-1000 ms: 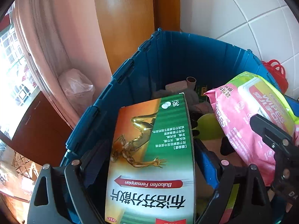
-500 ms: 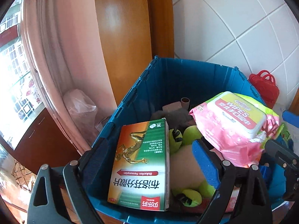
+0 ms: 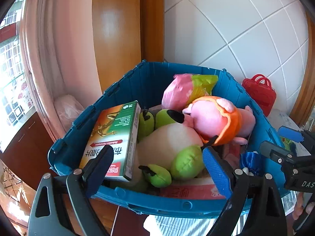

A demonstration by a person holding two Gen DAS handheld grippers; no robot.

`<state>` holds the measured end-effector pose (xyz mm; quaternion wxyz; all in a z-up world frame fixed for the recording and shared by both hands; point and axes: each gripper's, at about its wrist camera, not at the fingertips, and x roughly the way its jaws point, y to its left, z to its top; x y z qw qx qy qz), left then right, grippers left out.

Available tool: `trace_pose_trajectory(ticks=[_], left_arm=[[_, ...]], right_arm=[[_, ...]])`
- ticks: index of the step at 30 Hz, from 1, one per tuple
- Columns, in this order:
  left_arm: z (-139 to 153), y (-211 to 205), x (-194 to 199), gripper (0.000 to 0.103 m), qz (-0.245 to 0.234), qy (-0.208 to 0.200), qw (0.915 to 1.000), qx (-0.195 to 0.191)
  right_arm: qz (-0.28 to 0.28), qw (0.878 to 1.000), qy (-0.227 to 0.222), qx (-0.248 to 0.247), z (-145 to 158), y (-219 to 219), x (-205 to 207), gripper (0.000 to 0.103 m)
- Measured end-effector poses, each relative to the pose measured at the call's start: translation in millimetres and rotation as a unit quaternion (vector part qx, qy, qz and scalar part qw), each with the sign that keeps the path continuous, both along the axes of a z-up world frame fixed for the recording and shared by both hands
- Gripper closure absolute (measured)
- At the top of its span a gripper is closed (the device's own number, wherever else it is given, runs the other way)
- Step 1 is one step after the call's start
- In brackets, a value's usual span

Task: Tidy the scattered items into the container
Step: 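Open both grippers to drop the box and wipes into the crate, then move both grippers back toward the white pill bottle and blue duster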

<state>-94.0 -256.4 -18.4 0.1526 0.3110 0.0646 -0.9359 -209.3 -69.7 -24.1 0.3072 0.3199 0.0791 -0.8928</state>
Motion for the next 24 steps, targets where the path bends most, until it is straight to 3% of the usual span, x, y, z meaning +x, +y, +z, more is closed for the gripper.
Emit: trace_pose_trajectory(ticks=[14, 24], left_arm=[[-8.9, 21.5, 2.9, 0.010, -0.001, 0.000, 1.0000, 0.006], [-0.2, 32.1, 22.0, 0.010, 0.019, 0.040, 0.9990, 0.005]], right_arm=[[-0.014, 1.000, 0.009, -0.001, 2.3, 27.6, 10.4, 0.009], [-0.009, 1.000, 0.019, -0.014, 12.6, 37.7, 19.5, 0.008]])
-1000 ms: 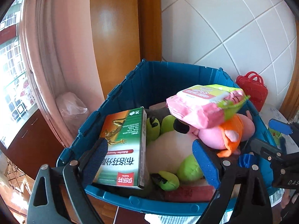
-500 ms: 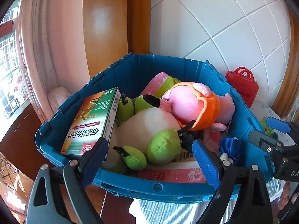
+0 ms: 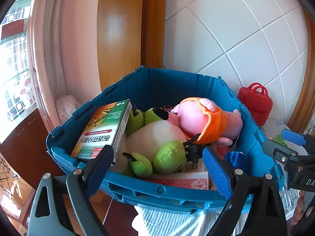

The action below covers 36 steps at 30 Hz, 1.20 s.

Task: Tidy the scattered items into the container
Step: 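Move both grippers back toward the white pill bottle and blue duster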

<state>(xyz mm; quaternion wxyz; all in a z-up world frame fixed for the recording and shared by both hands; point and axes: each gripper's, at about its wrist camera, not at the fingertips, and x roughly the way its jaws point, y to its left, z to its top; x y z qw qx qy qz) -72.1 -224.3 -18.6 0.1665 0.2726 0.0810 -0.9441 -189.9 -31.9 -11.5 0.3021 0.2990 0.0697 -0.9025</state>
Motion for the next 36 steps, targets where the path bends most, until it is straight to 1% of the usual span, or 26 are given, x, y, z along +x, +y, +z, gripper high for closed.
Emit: trace_pose_trajectory(ticks=[4, 8, 10, 12, 13, 15, 16, 20, 22, 23, 25, 26, 28, 31, 34, 36], left_arm=[[7.1, 22.7, 6.7, 0.010, 0.004, 0.022, 0.9997, -0.006], [17.6, 57.9, 8.8, 0.010, -0.008, 0.041, 0.9991, -0.010], [22.7, 86.5, 6.8, 0.010, -0.019, 0.050, 0.9985, -0.014], [28.0, 115.8, 3.3, 0.009, -0.032, 0.062, 0.9974, -0.015], [30.2, 132.8, 0.4, 0.006, -0.037, 0.068, 0.9969, -0.015], [32.6, 163.0, -4.5, 0.003, -0.045, 0.079, 0.9958, -0.014], [33.3, 185.9, -9.5, 0.002, -0.052, 0.085, 0.9950, -0.011], [26.9, 253.5, -30.7, 0.002, -0.076, 0.086, 0.9934, -0.004], [16.9, 283.7, -44.0, 0.002, -0.080, 0.076, 0.9939, 0.006], [12.3, 292.3, -49.8, 0.002, -0.084, 0.067, 0.9942, 0.012], [0.7, 312.5, -63.0, 0.002, -0.094, 0.038, 0.9947, 0.017], [-4.7, 321.9, -68.4, 0.002, -0.093, 0.027, 0.9952, 0.014], [-13.0, 335.2, -78.3, 0.002, -0.091, 0.013, 0.9957, 0.010], [-22.6, 350.4, -97.3, 0.002, -0.103, -0.010, 0.9946, 0.009], [-30.1, 363.1, -111.6, 0.002, -0.115, -0.018, 0.9931, 0.010], [-36.0, 370.3, -127.4, 0.002, -0.127, -0.022, 0.9915, 0.017]], right_arm=[[-0.002, 1.000, 0.003, -0.016, 3.8, 20.9, 2.1, 0.008], [-0.017, 0.999, 0.006, -0.037, 5.7, 65.1, 1.0, 0.006], [-0.029, 0.999, 0.003, -0.045, 3.5, 91.3, -2.2, 0.006], [-0.045, 0.998, 0.001, -0.050, -0.2, 124.6, -6.5, 0.006], [-0.055, 0.997, 0.001, -0.051, -2.5, 143.1, -8.7, 0.006], [-0.075, 0.996, 0.001, -0.051, -6.9, 183.9, -12.3, 0.006], [-0.085, 0.995, -0.001, -0.051, -9.1, 205.5, -14.3, 0.006], [-0.140, 0.989, -0.008, -0.048, -21.4, 302.5, -22.7, 0.005], [-0.170, 0.985, -0.013, -0.039, -30.4, 351.8, -27.5, 0.005], [-0.183, 0.982, -0.017, -0.036, -34.3, 371.2, -29.3, 0.005], [-0.218, 0.975, -0.033, -0.033, -46.4, 415.3, -34.5, 0.005], [-0.232, 0.971, -0.045, -0.034, -53.2, 434.5, -37.2, 0.005], [-0.251, 0.966, -0.058, -0.032, -63.7, 460.5, -39.7, 0.005], [-0.278, 0.957, -0.075, -0.036, -76.7, 492.6, -45.2, 0.005], [-0.299, 0.949, -0.090, -0.038, -85.6, 513.8, -50.0, 0.005], [-0.310, 0.946, -0.095, -0.030, -88.3, 523.3, -55.3, 0.005]])
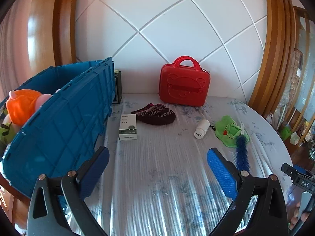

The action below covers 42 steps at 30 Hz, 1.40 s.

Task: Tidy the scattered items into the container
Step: 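Move both grippers back toward the white pill bottle and blue duster, then close the left gripper on the white pill bottle while the right gripper grasps the blue duster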

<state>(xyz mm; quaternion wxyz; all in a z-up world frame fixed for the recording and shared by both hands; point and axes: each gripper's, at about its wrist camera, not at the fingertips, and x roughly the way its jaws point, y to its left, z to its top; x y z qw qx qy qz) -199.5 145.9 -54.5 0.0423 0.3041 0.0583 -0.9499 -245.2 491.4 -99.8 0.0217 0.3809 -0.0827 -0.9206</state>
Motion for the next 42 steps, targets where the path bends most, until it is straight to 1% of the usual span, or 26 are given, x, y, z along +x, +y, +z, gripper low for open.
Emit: trace_pose_trajectory(ticks=[2, 6, 8, 10, 13, 16, 20, 22, 23, 25, 26, 29, 31, 34, 36, 38, 39, 41, 42], left_arm=[[-6.7, 6.2, -15.3, 0.002, -0.010, -0.005, 0.9999, 0.009], [-21.2, 19.6, -46.4, 0.002, -0.044, -0.014, 0.9986, 0.024], [-32.9, 27.3, -63.9, 0.002, -0.066, -0.017, 0.9971, 0.035], [-45.7, 36.7, -79.6, 0.002, -0.079, -0.031, 0.9957, 0.036], [-67.7, 55.7, -106.0, 0.002, -0.105, -0.067, 0.9919, 0.025], [-90.1, 72.8, -130.4, 0.002, -0.115, -0.087, 0.9895, 0.009], [-129.9, 92.1, -167.9, 0.002, -0.116, -0.131, 0.9844, 0.016], [-147.2, 103.8, -188.9, 0.002, -0.113, -0.148, 0.9826, 0.005], [-152.7, 108.0, -197.4, 0.002, -0.114, -0.150, 0.9821, 0.002], [-166.5, 120.0, -223.5, 0.002, -0.118, -0.153, 0.9811, -0.008], [-172.4, 126.0, -238.0, 0.002, -0.121, -0.153, 0.9807, -0.011], [-187.5, 136.8, -278.6, 0.002, -0.129, -0.151, 0.9800, -0.014], [-197.1, 144.5, -303.2, 0.002, -0.142, -0.152, 0.9780, -0.021], [-214.5, 158.5, -339.9, 0.002, -0.159, -0.150, 0.9745, -0.052], [-230.2, 167.7, -363.5, 0.002, -0.167, -0.156, 0.9710, -0.070], [-243.2, 174.7, -377.2, 0.002, -0.176, -0.162, 0.9680, -0.075], [-248.7, 177.1, -382.3, 0.004, -0.177, -0.166, 0.9670, -0.077], [-263.5, 182.9, -391.4, 0.021, -0.187, -0.183, 0.9624, -0.073], [-265.4, 181.5, -390.8, 0.033, -0.193, -0.178, 0.9633, -0.053]], right_arm=[[-0.009, 1.000, -0.006, 0.009, -1.7, 5.9, -6.5, 0.005], [-0.033, 0.999, -0.021, 0.021, -5.6, 11.9, -25.9, 0.005], [-0.039, 0.999, -0.025, 0.025, -9.2, 12.0, -38.0, 0.005], [-0.044, 0.998, -0.030, 0.028, -15.7, 11.6, -50.6, 0.005], [-0.051, 0.997, -0.054, 0.018, -33.1, 14.8, -69.4, 0.005], [-0.056, 0.995, -0.077, 0.014, -54.2, 20.8, -91.2, 0.005], [-0.044, 0.994, -0.105, 0.005, -90.4, 28.9, -128.0, 0.005], [-0.043, 0.992, -0.118, 0.002, -110.0, 34.2, -146.6, 0.005], [-0.048, 0.991, -0.127, 0.000, -122.8, 38.8, -158.3, 0.006], [-0.055, 0.988, -0.141, -0.003, -141.3, 45.4, -175.0, 0.013], [-0.060, 0.987, -0.151, -0.006, -153.9, 49.0, -185.7, 0.014], [-0.065, 0.984, -0.167, -0.014, -178.4, 55.5, -206.2, 0.018], [-0.066, 0.983, -0.172, -0.017, -189.3, 57.7, -214.9, 0.019], [-0.067, 0.981, -0.179, -0.022, -204.6, 58.2, -227.3, 0.022], [-0.068, 0.980, -0.185, -0.020, -213.7, 56.7, -233.5, 0.024], [-0.067, 0.982, -0.175, 0.002, -214.8, 50.7, -238.3, 0.027], [-0.067, 0.982, -0.173, 0.013, -215.3, 48.2, -240.8, 0.029], [-0.065, 0.983, -0.171, 0.033, -216.3, 42.9, -244.1, 0.031], [-0.064, 0.983, -0.168, 0.045, -216.9, 39.6, -245.5, 0.033]])
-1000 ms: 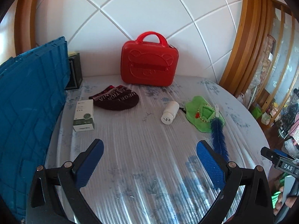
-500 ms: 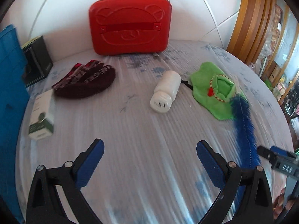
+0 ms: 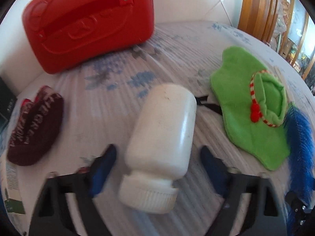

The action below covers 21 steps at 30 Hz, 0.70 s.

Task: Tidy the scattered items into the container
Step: 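Close the left gripper on the white pill bottle while the right gripper grasps the blue duster, then lift the pill bottle with the left gripper and the duster with the right gripper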

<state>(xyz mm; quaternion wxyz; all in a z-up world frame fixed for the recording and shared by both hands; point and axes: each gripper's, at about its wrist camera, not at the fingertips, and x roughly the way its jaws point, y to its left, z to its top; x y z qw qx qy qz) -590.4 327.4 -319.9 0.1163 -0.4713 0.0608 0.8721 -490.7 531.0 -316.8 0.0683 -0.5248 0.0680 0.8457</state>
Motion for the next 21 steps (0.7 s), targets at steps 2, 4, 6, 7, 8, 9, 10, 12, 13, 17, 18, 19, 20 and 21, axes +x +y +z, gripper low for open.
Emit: trace_pose_trajectory(ticks=[2, 4, 6, 7, 8, 9, 10, 12, 13, 17, 18, 19, 20, 21], left_arm=[[0.6, -0.8, 3.4, 0.048, 0.006, 0.005, 0.9999, 0.009], [0.5, 1.2, 10.1, 0.051, 0.005, 0.008, 0.9999, 0.008], [1.0, 0.1, 19.3, 0.051, 0.009, 0.008, 0.9999, 0.011], [1.4, 0.0, 27.3, 0.051, 0.013, 0.006, 0.9998, 0.012], [2.5, -0.4, 34.2, 0.051, 0.015, 0.004, 0.9998, 0.012], [3.5, -2.4, 41.0, 0.051, 0.018, 0.001, 0.9997, 0.015], [4.5, -3.6, 50.4, 0.051, 0.023, -0.003, 0.9995, 0.019], [6.7, -5.0, 70.1, 0.051, 0.027, -0.012, 0.9993, 0.024], [7.3, -5.8, 78.3, 0.051, 0.029, -0.015, 0.9991, 0.026], [17.9, -10.2, 112.0, 0.051, 0.032, -0.017, 0.9989, 0.029], [19.7, -10.6, 116.3, 0.051, 0.032, -0.019, 0.9989, 0.030], [20.9, -10.5, 121.2, 0.051, 0.032, -0.020, 0.9988, 0.030], [19.9, -9.1, 123.8, 0.051, 0.033, -0.021, 0.9989, 0.028], [18.7, -7.7, 125.2, 0.051, 0.034, -0.022, 0.9989, 0.025]], right_arm=[[0.005, 1.000, 0.004, 0.020, -1.5, -4.6, -1.0, 0.036], [0.013, 0.999, 0.013, 0.030, -1.6, -8.5, -1.3, 0.043], [0.020, 0.999, 0.022, 0.032, -0.8, -10.9, -2.0, 0.051], [0.026, 0.999, 0.026, 0.034, -0.1, -12.7, -2.3, 0.057], [0.031, 0.998, 0.030, 0.035, 0.2, -14.5, -2.1, 0.058], [0.034, 0.998, 0.032, 0.034, 0.5, -16.4, -2.8, 0.062], [0.037, 0.998, 0.034, 0.033, 0.8, -17.4, -2.1, 0.065], [0.041, 0.998, 0.036, 0.026, 1.8, -16.8, 0.9, 0.070], [0.041, 0.998, 0.036, 0.017, 2.5, -15.3, 2.7, 0.074], [0.036, 0.998, 0.036, -0.024, 7.1, -6.8, 12.7, 0.079], [0.037, 0.998, 0.035, -0.025, 8.5, -5.8, 14.3, 0.079], [0.037, 0.998, 0.032, -0.027, 9.6, -4.3, 15.0, 0.079], [0.034, 0.999, 0.028, -0.030, 10.5, -1.8, 16.1, 0.079], [0.031, 0.999, 0.026, -0.034, 10.7, 0.2, 18.3, 0.075]])
